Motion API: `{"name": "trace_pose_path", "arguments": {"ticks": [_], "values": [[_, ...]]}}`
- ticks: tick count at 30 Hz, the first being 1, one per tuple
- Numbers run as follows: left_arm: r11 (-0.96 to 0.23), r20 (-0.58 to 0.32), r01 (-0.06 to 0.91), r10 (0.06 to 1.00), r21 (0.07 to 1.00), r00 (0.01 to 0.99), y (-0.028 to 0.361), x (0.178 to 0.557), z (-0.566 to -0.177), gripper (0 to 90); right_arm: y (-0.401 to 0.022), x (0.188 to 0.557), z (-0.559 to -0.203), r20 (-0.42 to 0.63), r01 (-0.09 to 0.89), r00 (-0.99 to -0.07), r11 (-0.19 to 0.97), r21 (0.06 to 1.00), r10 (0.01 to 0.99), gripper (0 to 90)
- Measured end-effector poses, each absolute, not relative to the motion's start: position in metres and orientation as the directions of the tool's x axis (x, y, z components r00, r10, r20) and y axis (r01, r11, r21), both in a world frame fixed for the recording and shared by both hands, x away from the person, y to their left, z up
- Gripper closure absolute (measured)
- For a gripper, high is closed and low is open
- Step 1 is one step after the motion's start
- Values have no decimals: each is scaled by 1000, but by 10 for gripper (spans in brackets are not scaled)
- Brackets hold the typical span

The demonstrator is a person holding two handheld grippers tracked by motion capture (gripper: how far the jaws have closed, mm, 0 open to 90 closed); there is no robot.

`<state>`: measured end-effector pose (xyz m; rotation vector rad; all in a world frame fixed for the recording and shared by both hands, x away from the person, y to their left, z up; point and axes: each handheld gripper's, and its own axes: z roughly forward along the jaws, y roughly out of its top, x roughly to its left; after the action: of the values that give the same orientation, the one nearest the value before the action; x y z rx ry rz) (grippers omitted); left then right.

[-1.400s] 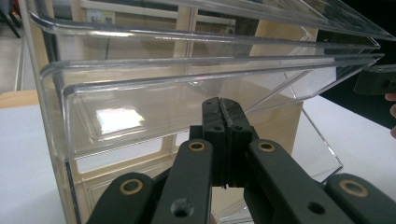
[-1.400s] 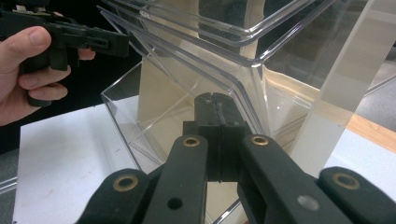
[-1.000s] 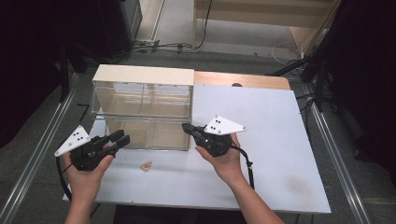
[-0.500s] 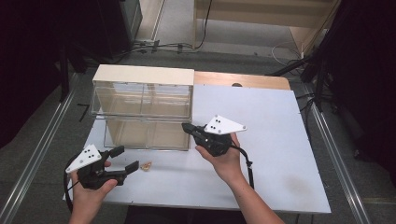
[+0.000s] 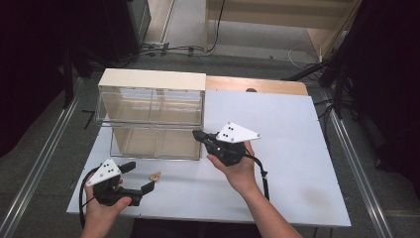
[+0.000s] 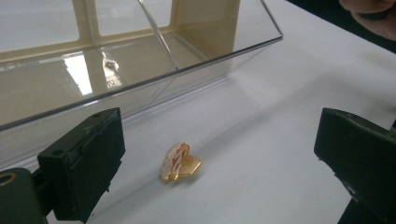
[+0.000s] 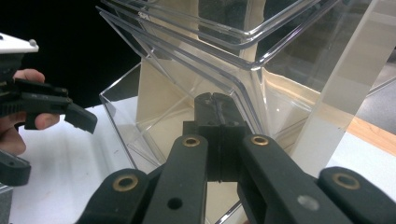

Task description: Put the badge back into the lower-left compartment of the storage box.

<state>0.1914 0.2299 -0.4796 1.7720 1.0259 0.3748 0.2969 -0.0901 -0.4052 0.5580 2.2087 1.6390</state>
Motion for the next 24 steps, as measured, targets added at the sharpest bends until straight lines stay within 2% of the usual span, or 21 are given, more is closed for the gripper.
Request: {"name": "trace_pose_path", "arguments": {"ticks": [8, 13, 19, 24], "values": [[-110, -229, 512, 801, 852, 553, 233, 191, -486, 23, -90, 297, -405, -34, 111, -867, 259, 960, 498, 882], [-106, -242, 540, 810, 835, 533, 237, 194, -492, 63, -91, 299, -405, -33, 112, -865, 257, 960, 500, 882], [-94, -258, 559, 816, 824, 517, 239, 201, -498, 193, -91, 300, -405, -32, 113, -865, 257, 960, 501, 883], [-113, -254, 581, 821, 806, 512, 232, 210, -504, 265, -92, 301, -404, -22, 121, -864, 248, 961, 503, 882]]}}
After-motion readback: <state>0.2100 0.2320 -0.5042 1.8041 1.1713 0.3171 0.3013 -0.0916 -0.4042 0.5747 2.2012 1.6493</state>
